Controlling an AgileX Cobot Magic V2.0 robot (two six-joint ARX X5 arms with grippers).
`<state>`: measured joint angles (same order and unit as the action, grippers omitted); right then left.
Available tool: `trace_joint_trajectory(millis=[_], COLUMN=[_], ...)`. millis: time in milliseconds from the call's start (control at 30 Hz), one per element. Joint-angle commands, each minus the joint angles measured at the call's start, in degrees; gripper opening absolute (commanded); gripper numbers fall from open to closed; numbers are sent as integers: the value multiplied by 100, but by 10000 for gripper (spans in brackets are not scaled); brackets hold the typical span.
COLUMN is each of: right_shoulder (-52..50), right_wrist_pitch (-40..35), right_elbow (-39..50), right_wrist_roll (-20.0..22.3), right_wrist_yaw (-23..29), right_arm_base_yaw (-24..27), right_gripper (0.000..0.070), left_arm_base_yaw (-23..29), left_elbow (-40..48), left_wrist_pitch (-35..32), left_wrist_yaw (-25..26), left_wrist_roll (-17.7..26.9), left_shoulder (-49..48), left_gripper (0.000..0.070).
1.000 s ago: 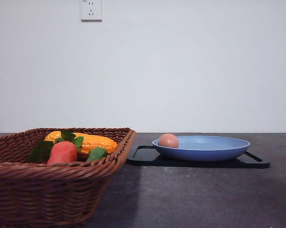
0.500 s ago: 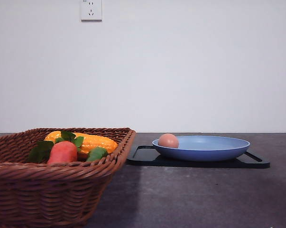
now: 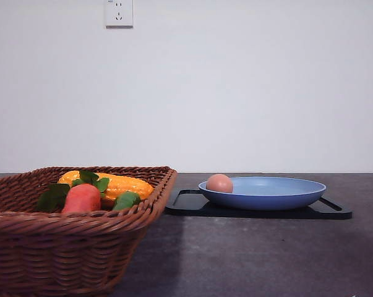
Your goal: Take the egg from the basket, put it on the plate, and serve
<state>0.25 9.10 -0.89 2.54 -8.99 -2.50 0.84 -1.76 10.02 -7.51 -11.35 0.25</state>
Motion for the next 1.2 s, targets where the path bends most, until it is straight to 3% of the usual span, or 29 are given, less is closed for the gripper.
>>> trace_joint_trajectory(millis=[0, 1167], right_shoulder=[-4, -4], right_wrist_pitch=[-7, -7], right_elbow=[37, 37], right_wrist_roll=[-79, -81], right_wrist_yaw=[13, 15], right_arm_base_yaw=[11, 11], right_gripper=[0, 0], left_arm_base_yaw=[4, 4], left_elbow=[155, 155], left_wrist_pitch=[24, 24], left_wrist_yaw=[4, 4], left_wrist_roll=[-9, -11], left_shoulder=[-9, -9], left_gripper=[0, 0])
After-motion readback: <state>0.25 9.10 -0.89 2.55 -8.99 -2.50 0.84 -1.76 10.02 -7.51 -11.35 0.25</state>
